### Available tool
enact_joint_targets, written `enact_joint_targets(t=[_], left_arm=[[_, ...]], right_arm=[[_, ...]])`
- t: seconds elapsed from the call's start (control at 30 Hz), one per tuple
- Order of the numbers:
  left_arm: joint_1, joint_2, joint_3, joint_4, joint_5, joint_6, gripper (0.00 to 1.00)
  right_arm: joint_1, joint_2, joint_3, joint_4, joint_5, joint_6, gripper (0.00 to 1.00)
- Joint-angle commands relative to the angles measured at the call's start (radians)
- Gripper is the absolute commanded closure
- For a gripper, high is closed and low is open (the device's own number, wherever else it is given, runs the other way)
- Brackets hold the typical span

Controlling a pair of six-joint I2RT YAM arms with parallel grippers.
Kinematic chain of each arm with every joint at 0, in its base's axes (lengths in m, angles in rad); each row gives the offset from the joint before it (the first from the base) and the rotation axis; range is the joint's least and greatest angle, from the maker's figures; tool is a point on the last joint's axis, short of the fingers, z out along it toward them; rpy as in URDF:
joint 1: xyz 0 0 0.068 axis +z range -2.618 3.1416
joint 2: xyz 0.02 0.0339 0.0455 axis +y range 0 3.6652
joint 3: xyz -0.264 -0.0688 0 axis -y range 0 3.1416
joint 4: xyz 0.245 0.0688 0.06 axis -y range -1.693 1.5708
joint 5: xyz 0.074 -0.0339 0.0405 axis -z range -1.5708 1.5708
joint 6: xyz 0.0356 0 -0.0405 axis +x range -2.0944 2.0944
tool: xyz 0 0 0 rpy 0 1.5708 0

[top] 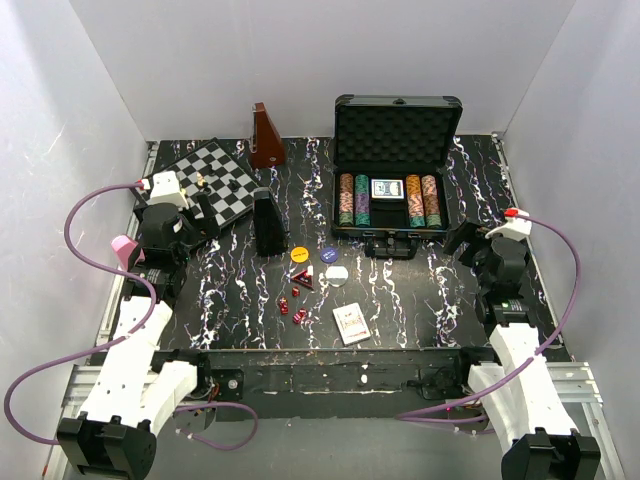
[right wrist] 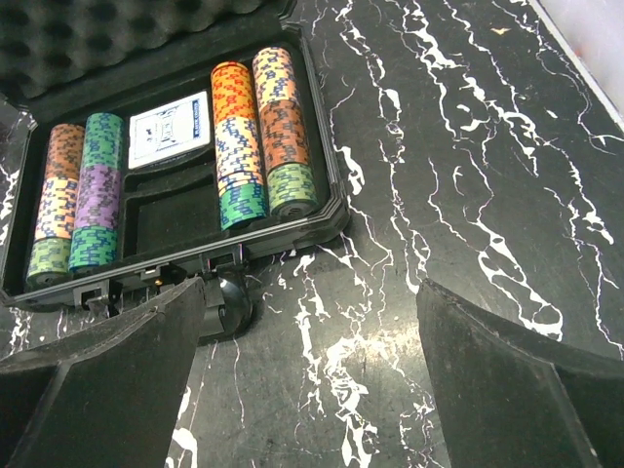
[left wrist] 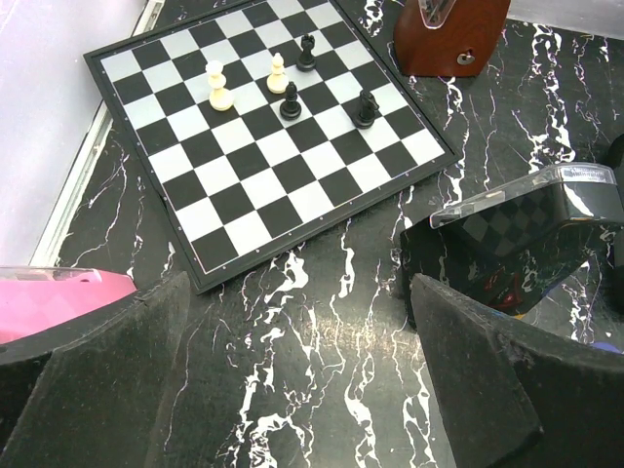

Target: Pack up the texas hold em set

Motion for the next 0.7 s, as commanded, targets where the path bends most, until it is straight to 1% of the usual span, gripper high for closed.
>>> enact_joint_targets(t=[0.0,0.17,0.3,0.33,0.43,0.5,0.57,0.67], left_arm=[[-0.005,0.002,0.052,-0.013,-0.01,-0.009,0.02],[-0.005,0.012,0.061,-0.013,0.003,-0.025,0.02],[-0.012,0.065,0.124,-0.036,0.005,-0.031,0.02],[-0.012,0.077,0.144,-0.047,0.017,-0.032,0.02],[-0.013,0.099,0.158,-0.035,0.091,-0.019,0.02],[-0.013,0.102,0.138,0.004,0.152,0.0,0.02],[-0.013,0.094,0.089,0.044,0.204,0.032,0.02],[-0.016,0.087,0.063,0.029,0.184,0.058,0.02]], right_arm=[[-0.001,0.008,0.068,0.003,-0.032,0.006,0.05],[-0.001,0.038,0.103,-0.014,-0.093,0.002,0.07],[0.002,0.089,0.16,-0.1,-0.153,-0.018,0.1],[0.01,0.109,0.181,-0.123,-0.187,-0.026,0.1],[0.057,0.157,0.236,-0.204,-0.204,-0.041,0.11],[0.121,0.193,0.271,-0.256,-0.209,-0.048,0.12],[0.222,0.238,0.296,-0.32,-0.175,-0.057,0.14],[0.379,0.302,0.316,-0.374,-0.166,-0.048,0.15]])
